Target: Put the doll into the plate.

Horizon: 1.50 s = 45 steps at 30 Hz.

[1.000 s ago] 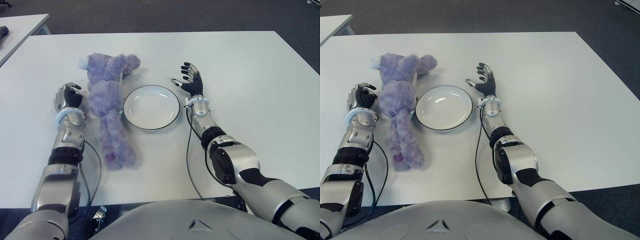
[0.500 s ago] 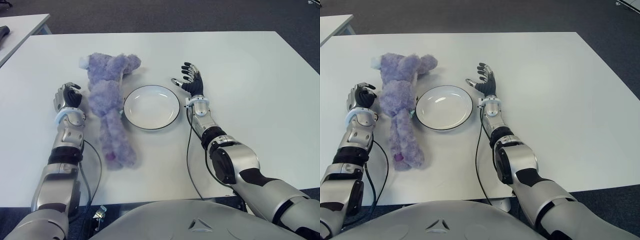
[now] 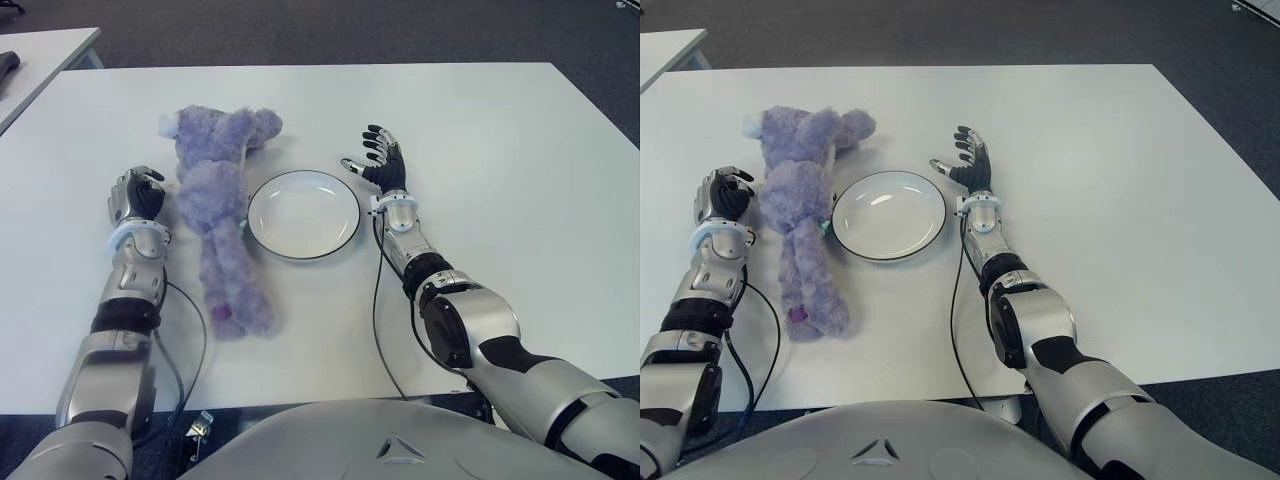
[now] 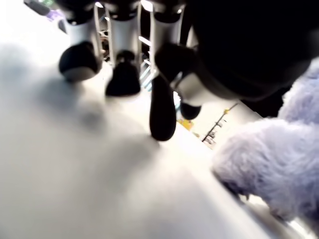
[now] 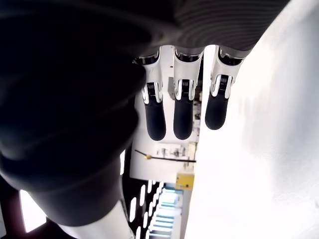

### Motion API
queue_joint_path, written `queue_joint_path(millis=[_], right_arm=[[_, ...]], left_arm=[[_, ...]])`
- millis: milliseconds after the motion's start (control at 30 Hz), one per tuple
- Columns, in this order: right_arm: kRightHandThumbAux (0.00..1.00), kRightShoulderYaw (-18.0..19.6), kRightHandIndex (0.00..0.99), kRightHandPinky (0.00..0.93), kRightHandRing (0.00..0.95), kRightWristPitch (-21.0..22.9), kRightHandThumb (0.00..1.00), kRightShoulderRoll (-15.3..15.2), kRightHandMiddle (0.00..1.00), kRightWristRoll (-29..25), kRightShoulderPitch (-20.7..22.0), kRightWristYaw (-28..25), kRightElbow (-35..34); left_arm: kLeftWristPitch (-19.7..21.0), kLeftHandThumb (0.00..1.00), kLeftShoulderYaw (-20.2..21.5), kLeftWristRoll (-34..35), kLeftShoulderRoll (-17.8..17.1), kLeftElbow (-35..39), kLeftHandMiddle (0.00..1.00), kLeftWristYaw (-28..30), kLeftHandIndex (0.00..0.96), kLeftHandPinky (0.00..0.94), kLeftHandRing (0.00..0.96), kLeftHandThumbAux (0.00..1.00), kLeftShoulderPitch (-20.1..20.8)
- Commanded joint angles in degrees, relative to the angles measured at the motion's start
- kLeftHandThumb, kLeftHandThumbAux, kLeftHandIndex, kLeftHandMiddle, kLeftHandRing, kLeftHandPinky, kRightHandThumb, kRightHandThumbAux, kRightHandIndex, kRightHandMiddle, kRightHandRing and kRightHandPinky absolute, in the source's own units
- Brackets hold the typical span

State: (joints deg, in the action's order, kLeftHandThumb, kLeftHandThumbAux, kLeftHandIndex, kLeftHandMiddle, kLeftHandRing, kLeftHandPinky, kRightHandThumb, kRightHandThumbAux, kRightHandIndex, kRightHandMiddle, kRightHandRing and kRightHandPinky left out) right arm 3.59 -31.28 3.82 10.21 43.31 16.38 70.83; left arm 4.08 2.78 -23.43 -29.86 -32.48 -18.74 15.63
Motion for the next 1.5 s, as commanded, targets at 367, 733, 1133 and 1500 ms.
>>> queue_joint_path(millis=[367,733,1133,1500], right_arm=[[0.965,-0.1,0.168,0.216,0.211,6.0,0.13,0.4,0.234,0.8,-11.4,-0.3,7.3],[0.959,0.0,0.169,0.215,0.21,5.9,0.13,0.4,0.233,0.9,-11.4,-0.6,7.3],[0.958,-0.1,0.165,0.217,0.208,5.6,0.164,0.3,0.23,1.2,-11.4,-0.8,7.3],[0.961,0.0,0.167,0.222,0.212,5.7,0.168,0.3,0.232,1.2,-11.5,-0.6,7.3]], left_arm=[[20.5,0.082,-3.0,0.1,-3.0,24.8,0.202,21.3,0.0,0.281,0.23,0.341,-12.8],[26.2,0.008,-2.8,-1.1,-4.9,30.9,0.609,25.7,0.0,0.812,0.737,0.311,-13.6],[27.2,0.0,0.0,-0.1,-3.8,36.9,0.709,24.2,0.0,0.828,0.798,0.327,-15.8],[26.4,0.0,2.0,0.7,-4.5,43.1,0.705,25.2,0.0,0.825,0.796,0.338,-19.1]])
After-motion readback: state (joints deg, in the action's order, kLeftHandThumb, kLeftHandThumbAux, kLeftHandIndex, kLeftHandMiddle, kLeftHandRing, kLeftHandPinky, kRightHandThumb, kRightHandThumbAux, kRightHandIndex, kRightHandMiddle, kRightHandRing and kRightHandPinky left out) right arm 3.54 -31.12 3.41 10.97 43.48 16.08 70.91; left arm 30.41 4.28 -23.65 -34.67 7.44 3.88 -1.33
